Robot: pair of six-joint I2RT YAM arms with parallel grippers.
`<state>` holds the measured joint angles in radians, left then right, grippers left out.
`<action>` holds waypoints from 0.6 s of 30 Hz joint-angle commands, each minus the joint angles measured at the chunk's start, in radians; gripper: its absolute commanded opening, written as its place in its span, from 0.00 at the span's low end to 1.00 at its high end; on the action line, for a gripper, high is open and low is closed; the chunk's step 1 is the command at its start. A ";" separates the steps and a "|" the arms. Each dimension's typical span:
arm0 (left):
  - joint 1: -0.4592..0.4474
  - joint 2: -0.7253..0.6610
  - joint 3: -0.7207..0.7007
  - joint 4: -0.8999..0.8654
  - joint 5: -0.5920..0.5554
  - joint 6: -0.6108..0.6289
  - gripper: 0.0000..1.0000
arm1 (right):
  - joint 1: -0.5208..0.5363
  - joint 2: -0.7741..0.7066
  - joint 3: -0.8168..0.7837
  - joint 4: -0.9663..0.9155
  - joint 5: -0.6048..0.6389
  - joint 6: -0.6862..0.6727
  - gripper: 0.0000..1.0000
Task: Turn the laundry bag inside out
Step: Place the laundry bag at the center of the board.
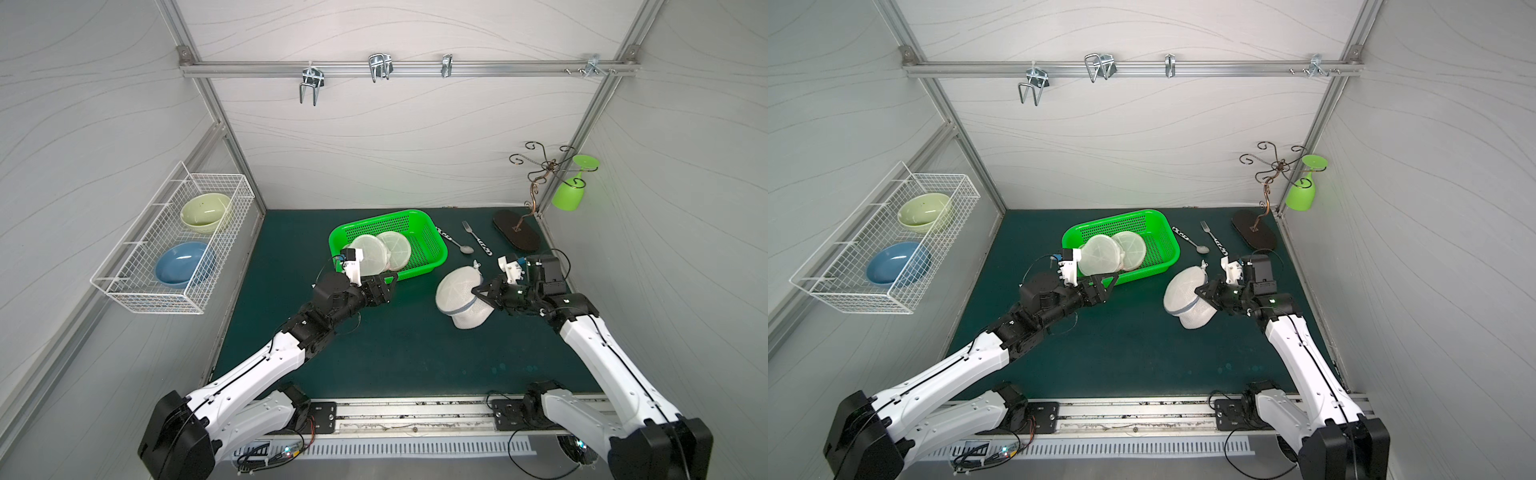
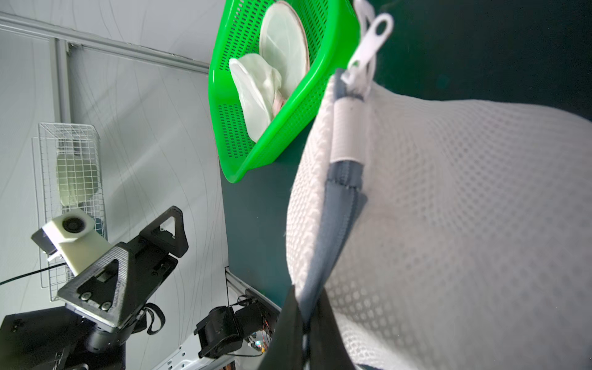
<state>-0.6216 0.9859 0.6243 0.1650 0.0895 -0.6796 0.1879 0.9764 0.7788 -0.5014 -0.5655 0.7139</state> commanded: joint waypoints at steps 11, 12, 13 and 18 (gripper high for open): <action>0.016 -0.044 0.000 0.025 -0.039 0.038 0.81 | -0.077 -0.002 -0.203 -0.118 0.340 0.061 0.06; 0.017 -0.046 0.000 0.024 -0.039 0.040 0.81 | -0.076 0.003 -0.201 -0.128 0.360 0.054 0.08; 0.017 -0.046 -0.001 0.023 -0.041 0.040 0.81 | -0.077 0.005 -0.197 -0.143 0.388 0.049 0.12; 0.017 -0.053 0.007 -0.001 -0.050 0.047 0.81 | -0.077 -0.002 -0.168 -0.223 0.496 0.040 0.44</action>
<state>-0.6094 0.9539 0.6197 0.1596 0.0578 -0.6563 0.1162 0.9794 0.5781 -0.6434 -0.1738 0.7612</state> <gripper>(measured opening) 0.810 0.420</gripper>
